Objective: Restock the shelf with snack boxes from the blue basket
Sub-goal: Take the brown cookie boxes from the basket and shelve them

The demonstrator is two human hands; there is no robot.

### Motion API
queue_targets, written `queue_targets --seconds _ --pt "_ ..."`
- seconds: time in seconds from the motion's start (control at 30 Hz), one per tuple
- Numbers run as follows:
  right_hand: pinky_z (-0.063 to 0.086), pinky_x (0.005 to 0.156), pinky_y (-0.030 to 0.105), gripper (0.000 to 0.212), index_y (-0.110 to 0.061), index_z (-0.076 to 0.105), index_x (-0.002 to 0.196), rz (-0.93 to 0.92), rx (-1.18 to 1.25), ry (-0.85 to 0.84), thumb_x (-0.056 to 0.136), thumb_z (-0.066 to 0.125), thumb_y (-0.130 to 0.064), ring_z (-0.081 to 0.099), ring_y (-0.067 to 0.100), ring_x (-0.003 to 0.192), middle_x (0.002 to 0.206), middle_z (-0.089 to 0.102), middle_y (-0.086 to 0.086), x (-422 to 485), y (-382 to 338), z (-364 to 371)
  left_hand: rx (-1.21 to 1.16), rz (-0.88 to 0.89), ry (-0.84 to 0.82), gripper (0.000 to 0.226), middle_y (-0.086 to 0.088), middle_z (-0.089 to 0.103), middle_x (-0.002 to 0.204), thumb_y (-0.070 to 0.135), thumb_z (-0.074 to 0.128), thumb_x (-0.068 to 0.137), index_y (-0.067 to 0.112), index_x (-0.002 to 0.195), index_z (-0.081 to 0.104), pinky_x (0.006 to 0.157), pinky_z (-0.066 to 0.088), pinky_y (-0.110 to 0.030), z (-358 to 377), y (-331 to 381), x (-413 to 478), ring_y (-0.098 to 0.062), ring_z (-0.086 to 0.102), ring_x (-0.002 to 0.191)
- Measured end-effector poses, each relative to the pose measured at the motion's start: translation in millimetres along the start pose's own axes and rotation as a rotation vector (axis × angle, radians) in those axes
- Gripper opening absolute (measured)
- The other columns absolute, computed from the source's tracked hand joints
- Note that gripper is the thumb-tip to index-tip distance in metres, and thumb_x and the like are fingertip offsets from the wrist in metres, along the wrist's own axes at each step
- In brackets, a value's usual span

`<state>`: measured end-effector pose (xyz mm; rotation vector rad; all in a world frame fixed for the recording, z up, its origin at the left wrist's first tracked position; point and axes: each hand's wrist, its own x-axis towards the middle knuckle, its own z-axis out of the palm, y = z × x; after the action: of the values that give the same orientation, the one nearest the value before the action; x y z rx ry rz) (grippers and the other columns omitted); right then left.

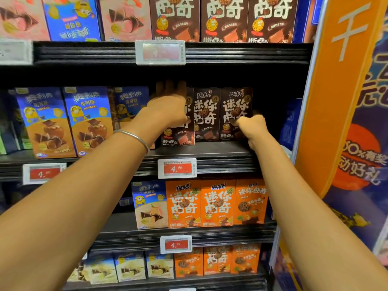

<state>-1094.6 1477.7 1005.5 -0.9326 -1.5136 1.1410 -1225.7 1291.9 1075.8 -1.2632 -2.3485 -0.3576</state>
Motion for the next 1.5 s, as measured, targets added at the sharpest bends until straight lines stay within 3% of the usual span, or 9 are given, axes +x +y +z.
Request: queue_targets --seconds 0.27,0.4,0.53,0.7,0.83,0.9,1.07,1.33,1.5 --pt "0.045 0.077 0.026 0.050 -0.015 0.048 0.123 -0.196 -0.058 0.088 0.083 0.076 -0.025 0.054 0.020 0.110 0.127 0.054 0.007 -42.3 -10.1 -0.4 -0.040 0.087 0.121 0.118 -0.012 -0.015 0.176 0.030 0.079 0.091 0.024 0.168 -0.010 0.128 -0.011 -0.051 6.0 -2.8 -16.6 -0.034 -0.021 0.161" --pt "0.042 0.077 0.009 0.054 -0.019 0.048 0.140 -0.388 0.040 0.026 0.092 0.071 -0.029 0.050 0.005 0.115 0.126 0.049 -0.011 -107.1 -24.4 9.9 -0.240 0.162 0.226 0.100 -0.016 0.020 0.172 0.030 0.076 0.095 0.018 0.169 0.010 0.129 0.024 -0.049 -1.5 -0.1 -51.3 -0.036 0.015 0.161" --pt "0.054 0.099 0.027 0.031 -0.010 0.062 0.126 -0.489 0.249 -0.184 0.097 0.067 -0.017 0.063 0.007 0.113 0.123 0.066 0.002 -176.0 -33.9 23.3 -0.486 0.274 0.515 0.056 -0.010 0.055 0.148 0.021 0.064 0.101 0.008 0.153 0.047 0.117 0.040 -0.027 -2.1 -19.5 -112.4 -0.015 0.049 0.139" --pt "0.060 0.084 0.032 0.014 -0.008 0.064 0.110 -0.212 0.464 -0.589 0.097 0.062 -0.009 0.074 0.021 0.098 0.106 0.074 0.014 -266.0 8.0 59.7 -0.886 0.076 0.788 0.023 0.002 0.070 0.111 0.004 0.057 0.105 0.015 0.124 0.062 0.087 0.059 -0.047 55.3 -70.8 -241.4 -0.022 0.071 0.104" --pt "0.059 0.080 0.031 0.015 -0.006 0.064 0.114 0.224 0.270 -0.841 0.102 0.057 -0.013 0.073 0.019 0.091 0.102 0.074 0.011 -342.6 91.5 94.9 -0.984 -0.484 0.535 0.016 0.009 0.071 0.097 0.000 0.063 0.102 0.011 0.113 0.066 0.081 0.056 -0.030 148.5 -118.4 -383.5 -0.009 0.070 0.087" --pt "0.056 0.087 0.037 0.012 -0.012 0.064 0.110 0.462 0.133 -0.927 0.103 0.055 -0.018 0.071 0.025 0.100 0.108 0.072 0.012 -382.0 143.2 110.0 -1.037 -0.804 0.332 0.018 -0.010 0.073 0.098 -0.005 0.061 0.101 0.010 0.108 0.066 0.078 0.054 -0.030 195.0 -144.3 -455.3 -0.014 0.067 0.085" --pt "0.051 0.077 0.032 0.014 -0.019 0.062 0.101 0.946 -0.019 -0.861 0.105 0.051 -0.024 0.069 0.023 0.091 0.110 0.071 0.010 -491.9 269.4 130.3 -1.263 -1.448 -0.142 0.015 -0.007 0.069 0.095 0.012 0.052 0.107 0.020 0.101 0.063 0.059 0.042 -0.028 282.4 -202.4 -598.0 -0.016 0.063 0.076" --pt "0.046 0.081 0.032 0.024 -0.019 0.060 0.093 1.257 -0.233 -0.820 0.105 0.050 -0.038 0.061 0.019 0.096 0.100 0.064 0.004 -650.0 482.2 164.0 -1.181 -1.732 -0.477 0.011 -0.007 0.064 0.097 0.027 0.056 0.107 0.019 0.111 0.062 0.059 0.044 -0.026 416.4 -258.8 -777.5 -0.018 0.058 0.073" --pt "0.049 0.093 0.036 0.040 -0.015 0.060 0.123 1.347 -0.374 -0.883 0.104 0.047 -0.046 0.060 0.021 0.107 0.117 0.060 0.006 -742.0 659.9 195.6 -1.060 -1.813 -0.490 0.024 -0.008 0.064 0.112 0.035 0.053 0.109 0.015 0.114 0.066 0.080 0.046 -0.031 548.8 -293.8 -895.3 -0.023 0.058 0.090"
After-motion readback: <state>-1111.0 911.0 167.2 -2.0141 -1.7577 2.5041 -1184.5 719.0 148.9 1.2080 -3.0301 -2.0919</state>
